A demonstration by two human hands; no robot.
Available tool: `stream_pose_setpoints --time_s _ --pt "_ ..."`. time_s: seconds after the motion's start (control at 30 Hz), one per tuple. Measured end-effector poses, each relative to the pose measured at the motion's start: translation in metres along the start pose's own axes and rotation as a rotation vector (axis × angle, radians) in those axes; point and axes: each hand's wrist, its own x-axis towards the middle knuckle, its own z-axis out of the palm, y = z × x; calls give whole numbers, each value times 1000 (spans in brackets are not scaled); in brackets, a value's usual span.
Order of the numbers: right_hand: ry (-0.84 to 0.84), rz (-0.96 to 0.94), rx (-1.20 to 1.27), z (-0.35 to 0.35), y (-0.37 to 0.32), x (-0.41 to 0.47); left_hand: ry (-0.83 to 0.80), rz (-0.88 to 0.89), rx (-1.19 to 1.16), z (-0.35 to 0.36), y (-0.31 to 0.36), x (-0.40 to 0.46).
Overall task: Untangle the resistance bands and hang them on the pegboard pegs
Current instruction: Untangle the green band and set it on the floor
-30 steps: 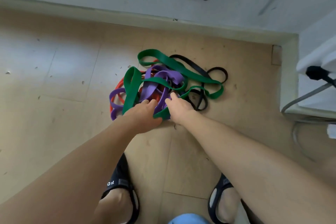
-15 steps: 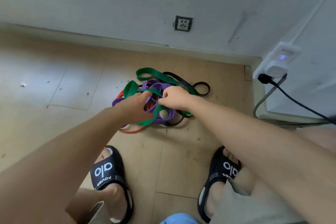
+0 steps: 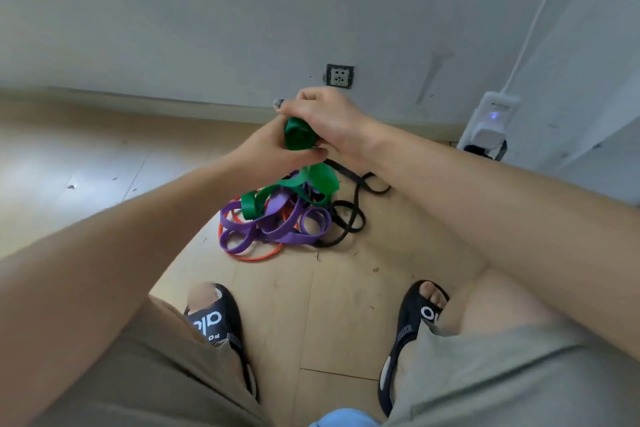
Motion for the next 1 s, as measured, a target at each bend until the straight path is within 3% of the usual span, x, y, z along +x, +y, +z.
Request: stream_pose_setpoints --time_s 0.3,0.5,0.7,0.87,1.0 --pt "155 -44 127 -13 -24 -17 9 190 329 -18 26 -5" --pt "202 -7 275 -27 0 -16 -86 190 456 -20 21 9" --pt "157 -8 396 -43 -3 1 -104 122 366 -34 18 20" --pt "114 2 530 -51 2 11 -83 162 468 -28 10 27" --pt "141 17 534 -58 2 20 -93 152 422 -32 -2 36"
